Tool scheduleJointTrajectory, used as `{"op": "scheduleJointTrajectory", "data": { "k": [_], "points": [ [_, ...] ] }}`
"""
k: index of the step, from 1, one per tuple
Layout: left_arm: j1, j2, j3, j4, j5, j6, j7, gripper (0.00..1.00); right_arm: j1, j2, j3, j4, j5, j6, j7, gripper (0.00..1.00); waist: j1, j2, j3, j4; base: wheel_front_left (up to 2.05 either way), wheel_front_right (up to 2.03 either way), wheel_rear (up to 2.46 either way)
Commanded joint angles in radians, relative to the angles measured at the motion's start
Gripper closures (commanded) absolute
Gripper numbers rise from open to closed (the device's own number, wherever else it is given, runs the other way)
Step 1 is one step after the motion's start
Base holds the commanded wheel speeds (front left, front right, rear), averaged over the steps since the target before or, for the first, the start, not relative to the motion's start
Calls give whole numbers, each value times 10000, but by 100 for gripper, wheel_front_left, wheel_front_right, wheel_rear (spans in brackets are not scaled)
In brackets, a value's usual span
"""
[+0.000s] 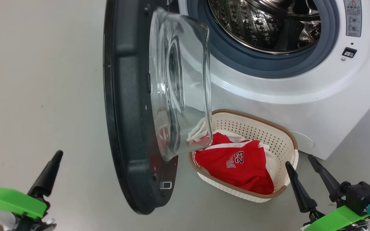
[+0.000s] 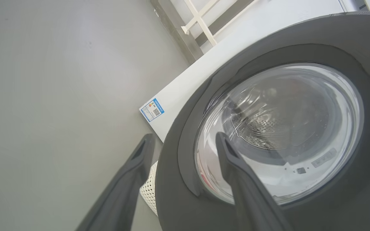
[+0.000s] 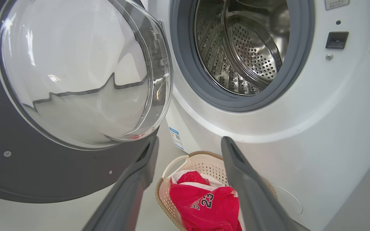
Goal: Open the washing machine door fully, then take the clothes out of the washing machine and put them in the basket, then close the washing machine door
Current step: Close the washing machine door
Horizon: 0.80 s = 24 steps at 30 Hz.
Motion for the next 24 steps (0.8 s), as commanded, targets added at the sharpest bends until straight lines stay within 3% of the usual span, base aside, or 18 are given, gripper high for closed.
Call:
{"op": "scheduleJointTrajectory", "data": {
  "k": [1, 11, 16, 19, 24],
  "points": [
    [-79, 448, 296, -151, 176, -67, -246, 0, -55, -101, 188, -223, -29, 73, -67, 0, 0, 0, -10, -11, 0, 0, 0],
    [182, 682, -1158, 327, 1212, -67, -3071, 0, -54, -68, 95, -269, -57, 73, -67, 0, 0, 0, 13, -47, 0, 0, 0],
    [229, 742, -1795, 643, 1948, -67, -3903, 0, -15, -44, 51, -293, -73, 73, -67, 0, 0, 0, -20, -21, 0, 0, 0],
    [147, 658, -1592, 865, 2984, -67, -4057, 0, -12, -39, 36, -314, -81, 73, -67, 0, 0, 0, -38, -8, 0, 0, 0],
    [259, -321, 369, 385, 6015, -37, -4070, 0, 3, -27, -26, -359, -95, 73, -67, 0, 0, 0, -51, 27, 0, 0, 0]
  ]
}}
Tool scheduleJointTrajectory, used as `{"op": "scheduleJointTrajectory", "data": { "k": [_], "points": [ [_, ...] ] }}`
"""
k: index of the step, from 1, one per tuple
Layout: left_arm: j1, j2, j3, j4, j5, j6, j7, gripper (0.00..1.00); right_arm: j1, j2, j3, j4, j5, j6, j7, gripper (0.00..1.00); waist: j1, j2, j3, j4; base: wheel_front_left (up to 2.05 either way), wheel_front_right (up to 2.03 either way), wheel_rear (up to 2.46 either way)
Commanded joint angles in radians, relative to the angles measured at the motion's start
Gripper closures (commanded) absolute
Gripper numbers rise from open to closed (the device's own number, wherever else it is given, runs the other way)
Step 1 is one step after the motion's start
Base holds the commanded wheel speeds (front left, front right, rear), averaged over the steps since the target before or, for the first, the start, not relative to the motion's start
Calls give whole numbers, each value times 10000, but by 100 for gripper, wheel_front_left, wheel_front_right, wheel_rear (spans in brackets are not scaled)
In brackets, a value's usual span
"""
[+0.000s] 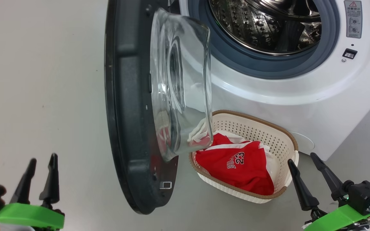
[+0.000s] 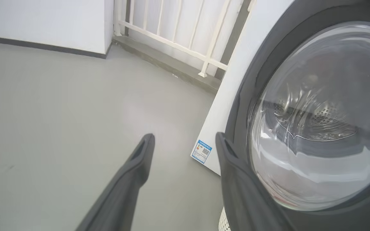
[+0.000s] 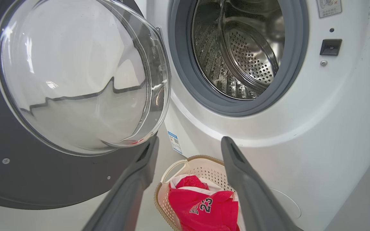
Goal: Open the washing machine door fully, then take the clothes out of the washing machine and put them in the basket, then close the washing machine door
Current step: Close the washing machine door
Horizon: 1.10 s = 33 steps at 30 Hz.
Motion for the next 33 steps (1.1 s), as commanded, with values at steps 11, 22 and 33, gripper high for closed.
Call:
{"op": "scheduleJointTrajectory", "data": {
  "k": [11, 22, 33],
  "points": [
    [770, -1784, 2628, -2472, 5056, 9, -119, 0, -36, -109, 131, -282, -123, 73, -67, 0, -1, 0, -11, -81, 0, 0, 0],
    [1091, -2352, 2904, -2602, 5788, -57, -119, 0, -41, -75, 87, -257, -138, 73, -67, 0, -1, 0, -10, -104, 0, 0, 0],
    [1091, -2381, 2774, -2550, 5725, -60, -120, 0, -74, -79, 93, -250, -139, 73, -67, 0, -1, 0, -3, -125, 0, 0, 0]
  ]
}}
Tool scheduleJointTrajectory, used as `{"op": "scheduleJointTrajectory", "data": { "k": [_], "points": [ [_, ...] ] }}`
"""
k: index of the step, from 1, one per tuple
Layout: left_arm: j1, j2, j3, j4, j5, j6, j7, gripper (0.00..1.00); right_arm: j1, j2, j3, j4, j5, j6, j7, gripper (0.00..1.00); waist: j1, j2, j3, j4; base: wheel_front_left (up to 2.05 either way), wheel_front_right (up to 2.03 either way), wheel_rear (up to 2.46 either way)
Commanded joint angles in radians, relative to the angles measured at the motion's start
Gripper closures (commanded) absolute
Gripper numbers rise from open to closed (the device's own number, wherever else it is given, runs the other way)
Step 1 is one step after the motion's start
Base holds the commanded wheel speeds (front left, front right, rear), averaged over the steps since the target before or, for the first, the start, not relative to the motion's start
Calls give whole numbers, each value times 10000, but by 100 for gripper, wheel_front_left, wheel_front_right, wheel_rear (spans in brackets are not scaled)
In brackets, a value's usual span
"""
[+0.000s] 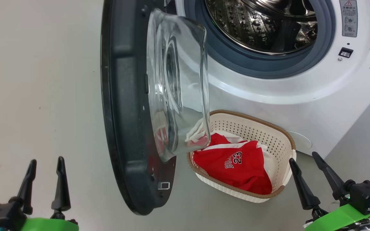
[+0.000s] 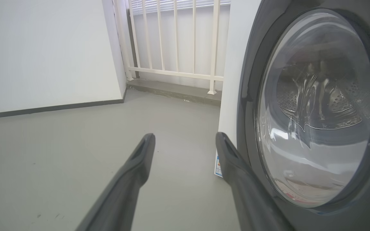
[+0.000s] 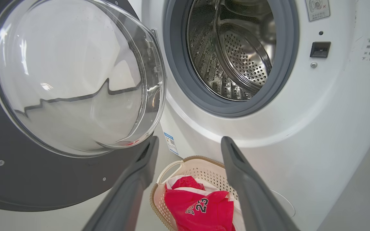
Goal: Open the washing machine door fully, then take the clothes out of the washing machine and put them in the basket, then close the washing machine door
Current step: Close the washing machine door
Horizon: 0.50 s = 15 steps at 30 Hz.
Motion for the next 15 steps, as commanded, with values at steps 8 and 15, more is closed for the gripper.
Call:
{"op": "scheduleJointTrajectory", "data": {
  "k": [8, 15],
  "points": [
    [-73, 195, 311, -178, -5, -55, -89, 0, -50, -93, 220, -205, -46, 73, -67, 0, 0, 0, -90, -7, 0, 0, 0],
    [-84, 243, 368, -312, -186, -55, -89, 0, -27, -78, 249, -216, -43, 73, -67, 0, 0, 0, -123, -9, 0, 0, 0]
  ]
}}
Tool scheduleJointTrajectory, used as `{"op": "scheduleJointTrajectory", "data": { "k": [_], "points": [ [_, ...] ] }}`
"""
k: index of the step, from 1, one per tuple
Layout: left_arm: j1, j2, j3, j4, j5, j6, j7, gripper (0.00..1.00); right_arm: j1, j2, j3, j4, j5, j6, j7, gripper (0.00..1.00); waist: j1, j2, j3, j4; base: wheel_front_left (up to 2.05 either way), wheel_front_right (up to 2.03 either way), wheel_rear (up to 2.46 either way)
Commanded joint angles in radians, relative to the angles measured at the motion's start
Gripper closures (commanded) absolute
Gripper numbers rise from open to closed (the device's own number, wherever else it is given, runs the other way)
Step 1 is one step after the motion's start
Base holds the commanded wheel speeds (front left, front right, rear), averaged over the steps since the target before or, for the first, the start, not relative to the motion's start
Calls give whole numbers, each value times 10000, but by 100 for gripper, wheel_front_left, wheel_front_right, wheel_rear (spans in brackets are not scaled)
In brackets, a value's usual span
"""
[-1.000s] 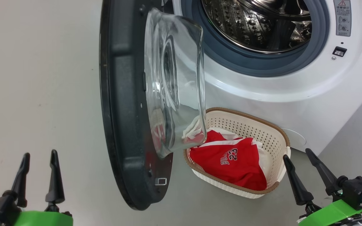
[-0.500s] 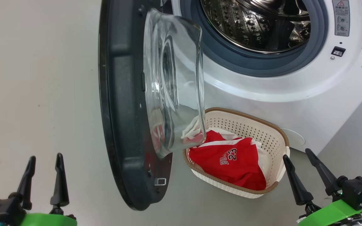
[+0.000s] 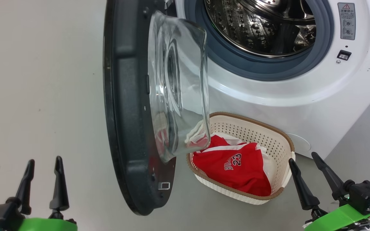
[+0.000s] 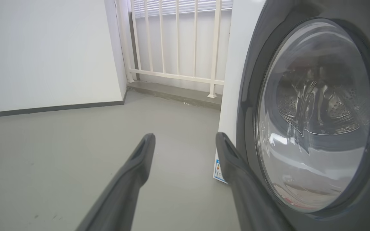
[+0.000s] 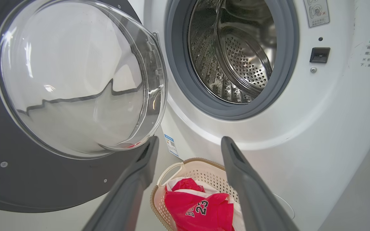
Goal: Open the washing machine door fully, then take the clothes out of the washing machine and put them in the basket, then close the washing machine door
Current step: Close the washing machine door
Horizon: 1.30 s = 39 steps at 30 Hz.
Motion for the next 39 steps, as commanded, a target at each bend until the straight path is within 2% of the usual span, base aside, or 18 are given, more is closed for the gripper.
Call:
{"op": "scheduleJointTrajectory", "data": {
  "k": [1, 2, 3, 4, 5, 6, 12, 13, 17, 20, 24, 29, 33, 39],
  "points": [
    [-98, 250, 348, -307, -109, -55, -89, 0, -24, -95, 230, -223, -41, 73, -67, 0, 0, -1, 3, -1, 0, 0, 0],
    [-107, 269, 339, -338, -143, -55, -89, 0, -23, -100, 230, -224, -41, 73, -67, 0, 0, -1, 3, -5, 0, 0, 0],
    [-109, 267, 299, -339, -268, -55, -89, 6, -21, -105, 233, -223, -40, 73, -67, 0, 0, -1, 0, -11, 0, 0, 0],
    [-120, 279, 261, -358, -394, -55, -89, 51, -19, -111, 235, -222, -38, 73, -67, 0, 0, -1, -2, -14, 0, 0, 0],
    [-134, 294, 244, -389, -531, -55, -89, 69, -18, -117, 238, -220, -36, 73, -67, 0, 0, -1, -3, -22, 0, 0, 0],
    [-146, 293, 188, -392, -777, -55, -89, 100, -19, -121, 241, -217, -35, 73, -67, 0, 0, -1, -9, -30, 0, 0, 0],
    [-326, 581, -183, -688, -2993, -55, -89, 100, -13, -103, 249, -208, -33, 73, -67, 0, 0, -1, -28, -68, 0, 0, 0],
    [-326, 581, -183, -688, -2993, -55, -89, 100, -13, -103, 249, -208, -33, 73, -67, 0, 0, -1, -28, -68, 0, 0, 0],
    [-604, 1056, -436, -1073, -5268, -55, -89, 100, -4, -102, 240, -211, -30, 73, -67, 0, 0, -1, -9, -69, 0, 0, 0],
    [-840, 1593, -549, -1339, -7250, -55, -89, 100, -11, -99, 237, -222, -37, 73, -67, 0, 0, -1, 13, -84, 0, 0, 0],
    [-1113, 2863, -1003, -1421, -9632, -55, 5, 100, -49, -116, 251, -234, -35, 73, -67, 0, 0, -1, 85, -144, 0, 0, 0],
    [-1311, 4181, -1451, -1824, -12262, -55, 949, 100, -71, -137, 254, -260, -35, 73, -67, 0, 0, -1, 179, -238, 0, 0, 0],
    [-1349, 4943, -1576, -2175, -13530, -55, 2120, 100, -98, -166, 241, -279, -40, 73, -67, 0, 0, -1, 305, -297, 0, 0, 0],
    [-1449, 5304, -1656, -2899, -14517, -55, 3857, 100, -209, -196, 219, -294, -54, 73, -67, 0, 0, -1, 460, -390, 0, 0, 0]
  ]
}}
